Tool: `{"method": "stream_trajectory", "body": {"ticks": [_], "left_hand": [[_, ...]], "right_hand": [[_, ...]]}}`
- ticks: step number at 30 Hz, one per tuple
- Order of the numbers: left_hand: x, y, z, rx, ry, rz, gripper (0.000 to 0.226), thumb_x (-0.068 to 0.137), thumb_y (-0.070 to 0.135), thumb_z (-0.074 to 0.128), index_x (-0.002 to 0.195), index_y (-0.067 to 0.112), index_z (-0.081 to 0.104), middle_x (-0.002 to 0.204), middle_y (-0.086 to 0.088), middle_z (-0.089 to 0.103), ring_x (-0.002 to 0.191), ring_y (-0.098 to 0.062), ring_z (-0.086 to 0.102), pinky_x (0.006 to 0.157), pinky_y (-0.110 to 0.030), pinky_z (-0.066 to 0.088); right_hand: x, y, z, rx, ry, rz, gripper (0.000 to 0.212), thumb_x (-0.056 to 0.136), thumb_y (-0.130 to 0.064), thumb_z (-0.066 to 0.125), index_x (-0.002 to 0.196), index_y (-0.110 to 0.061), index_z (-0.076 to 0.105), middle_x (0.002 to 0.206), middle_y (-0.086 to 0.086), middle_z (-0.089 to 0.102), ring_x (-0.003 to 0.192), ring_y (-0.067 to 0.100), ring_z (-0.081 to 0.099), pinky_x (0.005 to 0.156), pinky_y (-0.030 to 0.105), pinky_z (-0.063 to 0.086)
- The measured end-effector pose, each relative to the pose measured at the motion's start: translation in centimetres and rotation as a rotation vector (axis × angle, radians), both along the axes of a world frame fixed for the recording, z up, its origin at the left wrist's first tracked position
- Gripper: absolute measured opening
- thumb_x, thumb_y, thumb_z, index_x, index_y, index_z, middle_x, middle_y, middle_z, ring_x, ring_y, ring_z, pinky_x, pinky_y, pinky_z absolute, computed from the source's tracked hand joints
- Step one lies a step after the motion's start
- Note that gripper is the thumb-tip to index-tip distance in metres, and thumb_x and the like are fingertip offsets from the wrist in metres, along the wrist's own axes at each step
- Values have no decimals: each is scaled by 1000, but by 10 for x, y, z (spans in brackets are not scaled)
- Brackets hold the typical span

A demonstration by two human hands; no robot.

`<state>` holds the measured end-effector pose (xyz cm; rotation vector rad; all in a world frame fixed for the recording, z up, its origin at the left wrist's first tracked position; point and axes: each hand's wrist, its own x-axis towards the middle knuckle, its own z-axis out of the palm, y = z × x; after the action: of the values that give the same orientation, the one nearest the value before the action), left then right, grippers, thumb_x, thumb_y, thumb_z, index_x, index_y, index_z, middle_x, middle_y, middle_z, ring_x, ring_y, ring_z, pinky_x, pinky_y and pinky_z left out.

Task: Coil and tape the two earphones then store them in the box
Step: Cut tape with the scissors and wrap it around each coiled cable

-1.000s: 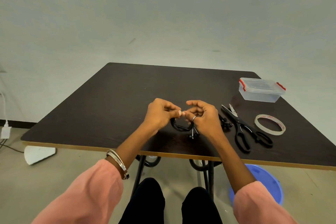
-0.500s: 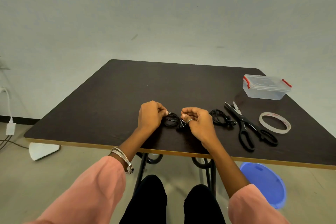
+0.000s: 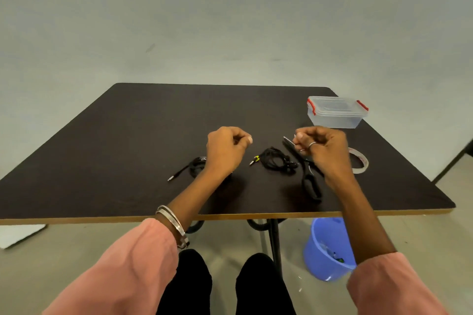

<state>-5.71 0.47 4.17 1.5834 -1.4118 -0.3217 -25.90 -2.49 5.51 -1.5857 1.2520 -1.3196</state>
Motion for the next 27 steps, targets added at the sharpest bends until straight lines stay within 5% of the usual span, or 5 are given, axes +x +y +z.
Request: {"method": "stream_trajectory", "body": {"ticks": [7, 12, 15, 20, 27], "left_hand": [[-77, -27, -6, 37, -14, -211, 10, 85, 22, 70, 93, 20, 76, 89, 6, 74, 84, -9, 67, 86, -35, 54], [-124, -48, -11, 140, -343, -249, 23, 90, 33, 62, 111, 28, 70, 112, 5, 69, 116, -19, 52, 94, -40, 33], [-144, -60, -11, 172, -514, -231, 25, 91, 33, 59, 114, 28, 69, 115, 0, 66, 122, -25, 42, 93, -44, 28], [-162, -75, -15, 244, -605, -218, 20, 87, 34, 65, 102, 25, 74, 111, -2, 65, 123, -29, 40, 101, -54, 27], [-166, -81, -21, 236, -462, -194, 14, 90, 25, 61, 88, 24, 75, 100, 2, 69, 123, -25, 41, 106, -57, 22]], "right_hand": [[-74, -13, -7, -17, 266, -266, 2, 84, -16, 72, 86, -16, 72, 80, 3, 72, 76, 13, 67, 68, 16, 47], [-100, -23, -24, 124, 705, -245, 21, 81, -37, 73, 97, -23, 73, 101, 2, 71, 103, 24, 61, 95, 46, 45], [-101, -26, -26, 186, 911, -237, 21, 85, -40, 67, 101, -29, 73, 110, -2, 68, 115, 24, 53, 95, 41, 33], [-103, -28, -25, 152, 960, -244, 12, 90, -31, 63, 94, -28, 73, 108, -2, 65, 116, 22, 48, 92, 40, 26], [-112, -26, -27, 107, 934, -228, 12, 90, -27, 64, 96, -31, 73, 108, -4, 65, 115, 19, 49, 87, 37, 23]]}}
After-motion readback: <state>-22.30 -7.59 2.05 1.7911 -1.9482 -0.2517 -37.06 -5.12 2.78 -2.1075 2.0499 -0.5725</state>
